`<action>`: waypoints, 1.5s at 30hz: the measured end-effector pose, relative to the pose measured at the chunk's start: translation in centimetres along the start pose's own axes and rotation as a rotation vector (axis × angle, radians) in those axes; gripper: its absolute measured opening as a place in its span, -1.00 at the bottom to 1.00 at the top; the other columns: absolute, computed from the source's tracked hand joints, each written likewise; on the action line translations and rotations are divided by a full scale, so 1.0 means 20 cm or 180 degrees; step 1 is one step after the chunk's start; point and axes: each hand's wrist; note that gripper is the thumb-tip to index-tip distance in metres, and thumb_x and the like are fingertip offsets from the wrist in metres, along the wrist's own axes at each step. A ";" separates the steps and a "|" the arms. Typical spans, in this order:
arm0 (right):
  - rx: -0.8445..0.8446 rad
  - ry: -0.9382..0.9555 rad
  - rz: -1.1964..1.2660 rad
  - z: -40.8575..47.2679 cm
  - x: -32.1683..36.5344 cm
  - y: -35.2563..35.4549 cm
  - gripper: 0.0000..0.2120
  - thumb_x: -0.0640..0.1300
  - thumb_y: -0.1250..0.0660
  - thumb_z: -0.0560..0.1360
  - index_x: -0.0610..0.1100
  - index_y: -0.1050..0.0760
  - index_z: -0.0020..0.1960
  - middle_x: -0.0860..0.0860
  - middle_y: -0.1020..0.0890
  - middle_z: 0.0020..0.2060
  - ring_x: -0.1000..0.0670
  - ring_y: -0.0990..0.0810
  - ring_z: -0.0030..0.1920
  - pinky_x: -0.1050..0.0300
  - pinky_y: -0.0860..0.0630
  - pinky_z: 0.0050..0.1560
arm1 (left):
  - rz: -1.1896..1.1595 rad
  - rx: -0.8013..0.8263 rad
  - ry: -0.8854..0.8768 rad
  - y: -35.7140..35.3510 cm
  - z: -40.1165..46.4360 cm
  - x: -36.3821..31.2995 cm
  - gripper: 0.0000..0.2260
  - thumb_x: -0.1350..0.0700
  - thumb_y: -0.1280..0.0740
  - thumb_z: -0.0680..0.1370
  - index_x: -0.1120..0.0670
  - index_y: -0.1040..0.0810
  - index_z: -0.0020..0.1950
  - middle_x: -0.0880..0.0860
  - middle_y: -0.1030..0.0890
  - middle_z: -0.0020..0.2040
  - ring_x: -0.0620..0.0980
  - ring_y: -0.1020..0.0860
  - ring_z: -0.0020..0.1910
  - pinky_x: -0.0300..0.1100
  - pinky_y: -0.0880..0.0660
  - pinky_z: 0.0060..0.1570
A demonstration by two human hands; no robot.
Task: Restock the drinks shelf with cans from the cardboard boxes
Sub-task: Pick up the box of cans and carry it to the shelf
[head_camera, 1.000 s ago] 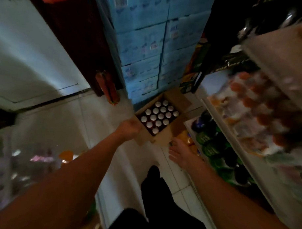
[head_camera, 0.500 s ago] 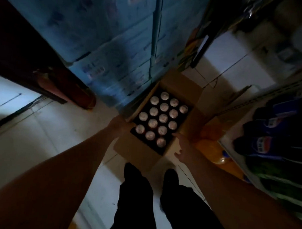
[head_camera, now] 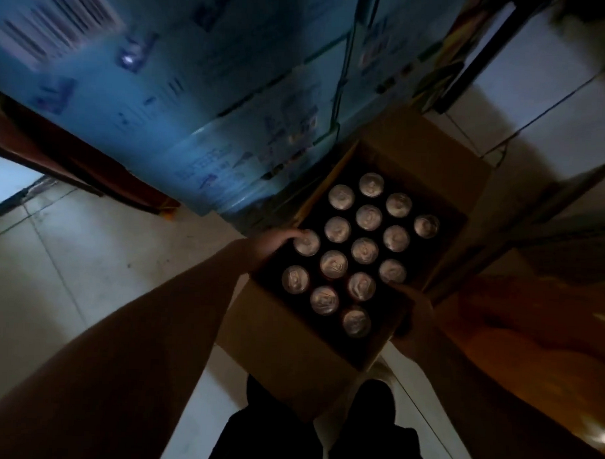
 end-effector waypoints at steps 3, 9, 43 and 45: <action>-0.0034 0.0168 0.0351 -0.01 0.03 -0.04 -0.64 0.05 -0.35 0.42 -0.08 -0.58 0.16 -0.12 -0.67 0.13 -0.15 -0.64 0.14 -0.12 -0.57 0.13 | -0.0151 0.0139 -0.0228 0.02 0.10 -0.02 -0.83 0.18 -0.20 0.64 0.11 -0.57 -0.05 -0.05 -0.69 -0.26 -0.14 -0.65 -0.22 -0.24 -0.55 -0.13; -0.0253 0.0473 0.0306 0.03 0.04 -0.02 -0.79 -0.13 -0.22 0.46 -0.13 -0.58 0.01 -0.15 -0.63 -0.11 -0.17 -0.60 -0.10 -0.04 -0.48 -0.01 | 0.0747 -0.0207 -0.0817 0.00 0.14 -0.10 -0.69 0.42 -0.15 0.55 0.15 -0.44 -0.33 -0.15 -0.54 -0.56 -0.28 -0.51 -0.51 -0.34 -0.42 -0.27; 0.0343 -0.0492 -0.2258 -1.61 -0.57 0.58 -0.78 -0.25 -0.14 0.29 -0.21 -0.45 -0.10 -0.09 -0.49 -0.33 -0.13 -0.46 -0.37 0.14 -0.37 -0.33 | -0.1897 -0.1618 -0.0562 -1.01 -1.69 1.80 -0.76 0.24 -0.19 0.18 0.21 -0.43 -0.17 0.19 -0.41 -0.21 0.07 -0.38 -0.19 -0.11 -0.30 -0.23; 0.0322 -0.0431 -0.2402 -1.71 -0.62 0.71 -0.65 -0.23 -0.17 0.13 -0.18 -0.42 -0.08 -0.07 -0.46 -0.32 -0.12 -0.43 -0.35 0.13 -0.34 -0.33 | -0.2111 -0.1545 -0.0503 -1.15 -1.76 1.92 -0.89 0.28 -0.18 0.26 0.23 -0.41 -0.25 0.20 -0.41 -0.27 0.10 -0.42 -0.24 -0.10 -0.34 -0.23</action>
Point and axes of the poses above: each hand's wrist, its own z-axis towards the middle knuckle, its own y-axis out of the back of the hand, x = y × z
